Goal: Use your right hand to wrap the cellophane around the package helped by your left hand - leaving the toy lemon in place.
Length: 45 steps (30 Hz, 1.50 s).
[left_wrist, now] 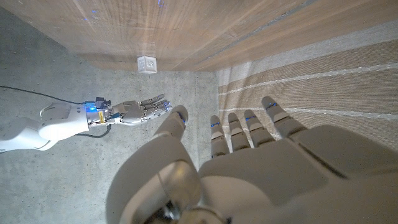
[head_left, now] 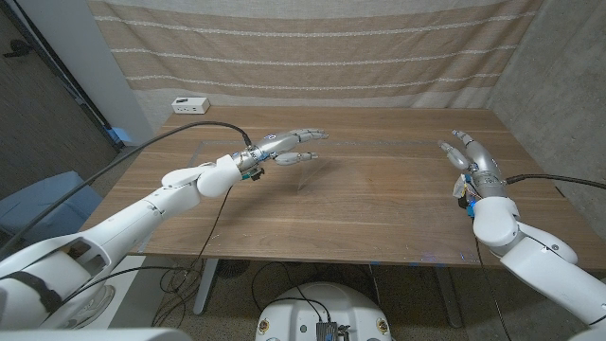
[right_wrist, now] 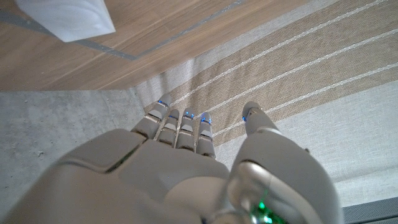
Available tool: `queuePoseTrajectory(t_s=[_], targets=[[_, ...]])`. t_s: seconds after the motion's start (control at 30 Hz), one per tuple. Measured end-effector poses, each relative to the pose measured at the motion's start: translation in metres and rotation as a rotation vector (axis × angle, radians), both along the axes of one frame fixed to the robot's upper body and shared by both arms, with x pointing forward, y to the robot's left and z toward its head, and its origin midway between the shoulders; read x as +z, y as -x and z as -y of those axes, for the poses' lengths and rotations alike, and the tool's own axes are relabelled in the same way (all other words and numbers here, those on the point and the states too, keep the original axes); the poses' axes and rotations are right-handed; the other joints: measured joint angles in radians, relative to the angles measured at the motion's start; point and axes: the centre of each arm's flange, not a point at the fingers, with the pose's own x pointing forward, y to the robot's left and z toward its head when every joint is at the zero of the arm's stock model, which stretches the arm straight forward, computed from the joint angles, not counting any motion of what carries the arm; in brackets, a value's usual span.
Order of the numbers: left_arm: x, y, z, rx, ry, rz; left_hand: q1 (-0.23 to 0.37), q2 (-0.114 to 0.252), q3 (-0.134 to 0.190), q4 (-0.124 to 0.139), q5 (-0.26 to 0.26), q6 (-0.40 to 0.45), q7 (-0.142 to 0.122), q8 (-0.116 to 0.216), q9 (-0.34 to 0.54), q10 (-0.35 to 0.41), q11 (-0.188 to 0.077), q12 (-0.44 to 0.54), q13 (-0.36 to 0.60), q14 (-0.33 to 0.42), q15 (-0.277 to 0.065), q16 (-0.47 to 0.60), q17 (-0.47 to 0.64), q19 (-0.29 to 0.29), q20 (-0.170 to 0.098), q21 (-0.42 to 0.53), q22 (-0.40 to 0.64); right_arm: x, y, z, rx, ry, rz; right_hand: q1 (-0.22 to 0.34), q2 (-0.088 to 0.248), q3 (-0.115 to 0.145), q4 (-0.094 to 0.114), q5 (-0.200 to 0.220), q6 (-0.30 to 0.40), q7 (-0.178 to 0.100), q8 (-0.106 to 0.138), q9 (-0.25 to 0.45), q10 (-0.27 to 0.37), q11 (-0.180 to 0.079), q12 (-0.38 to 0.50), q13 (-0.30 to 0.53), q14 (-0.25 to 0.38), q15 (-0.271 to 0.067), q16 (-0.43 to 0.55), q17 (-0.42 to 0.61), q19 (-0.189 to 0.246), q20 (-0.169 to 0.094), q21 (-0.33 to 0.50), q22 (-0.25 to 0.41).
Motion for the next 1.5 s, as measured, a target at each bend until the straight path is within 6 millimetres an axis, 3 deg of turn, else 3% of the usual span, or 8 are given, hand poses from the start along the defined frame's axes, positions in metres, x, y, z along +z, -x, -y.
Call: queuePoseTrajectory(t_s=[0.37,0.67,0.83,1.03,1.33,1.5], targets=[[-0.006,-0.002,0.009,-0.017,-0.076,-0.025,0.004,0.004,-0.011,-0.005,0.000,0.042,0.007,0.008,0.003,0.058,0.006,0.011,0.000,0.030,0.000,0.000,0.000,0.008,0.007,0.004,0.000,-0.013,0.014,0.005,-0.151,0.037,-0.077,0.016,0.016,0.011,-0.003,0.010,0.005,-0.013,0.000,0.000,-0.005,-0.016,-0.004,0.000,0.006,-0.023,0.000,0.005,0.004,-0.004,0.000,0.000],[-0.012,-0.003,0.013,-0.016,-0.127,-0.037,0.008,0.000,-0.011,-0.006,0.000,0.108,0.026,0.019,0.003,0.121,0.014,0.024,0.000,0.051,-0.001,-0.001,0.000,0.011,0.004,0.004,0.000,-0.020,0.014,0.005,-0.277,0.060,-0.148,0.020,0.012,0.017,0.003,0.011,0.012,-0.020,0.000,0.000,0.007,-0.029,-0.004,0.000,0.037,-0.031,0.012,0.010,0.038,0.012,0.005,0.005],[-0.015,-0.005,0.015,-0.013,-0.148,-0.041,0.015,0.007,-0.009,-0.003,0.000,0.152,0.007,0.027,0.003,0.133,0.013,0.024,0.005,0.050,-0.001,-0.007,0.000,0.011,0.004,0.004,0.000,-0.024,0.012,0.007,-0.333,0.068,-0.187,0.020,0.012,0.019,0.005,0.011,0.016,-0.024,0.000,0.005,0.009,-0.031,-0.004,0.000,0.042,-0.037,0.012,0.010,0.042,0.012,0.013,0.005],[-0.019,-0.007,0.016,-0.005,-0.182,-0.049,0.015,0.007,-0.007,-0.001,0.000,0.181,-0.019,0.027,0.001,0.138,0.018,0.024,0.005,0.050,-0.001,-0.009,0.000,0.011,0.004,0.003,0.000,-0.027,0.005,0.005,-0.386,0.077,-0.227,0.038,0.004,0.023,0.001,0.011,0.018,-0.025,0.000,0.005,0.013,-0.034,-0.004,0.000,0.057,-0.047,0.016,0.007,0.066,0.025,0.013,0.005],[-0.024,-0.011,0.019,0.010,-0.226,-0.057,0.005,0.016,-0.006,0.010,0.000,0.199,-0.001,0.027,0.000,0.156,0.014,0.024,0.005,0.050,-0.001,-0.009,0.000,0.011,0.004,0.000,0.000,-0.029,-0.008,0.003,-0.452,0.095,-0.297,0.031,-0.011,0.019,-0.002,0.007,0.003,-0.040,-0.009,0.005,0.001,-0.055,-0.010,0.000,0.064,-0.050,0.016,0.009,0.074,0.026,0.021,0.005],[-0.025,-0.014,0.019,0.017,-0.241,-0.060,0.002,0.019,-0.006,0.010,0.000,0.211,0.011,0.027,0.000,0.167,0.015,0.024,0.005,0.050,-0.001,-0.009,0.000,0.011,0.004,0.000,0.000,-0.031,-0.017,0.003,-0.465,0.099,-0.345,0.031,-0.011,0.015,0.002,0.007,-0.006,-0.048,-0.009,0.005,-0.015,-0.054,-0.011,0.000,0.046,-0.057,0.007,0.010,0.073,0.026,0.013,0.005]])
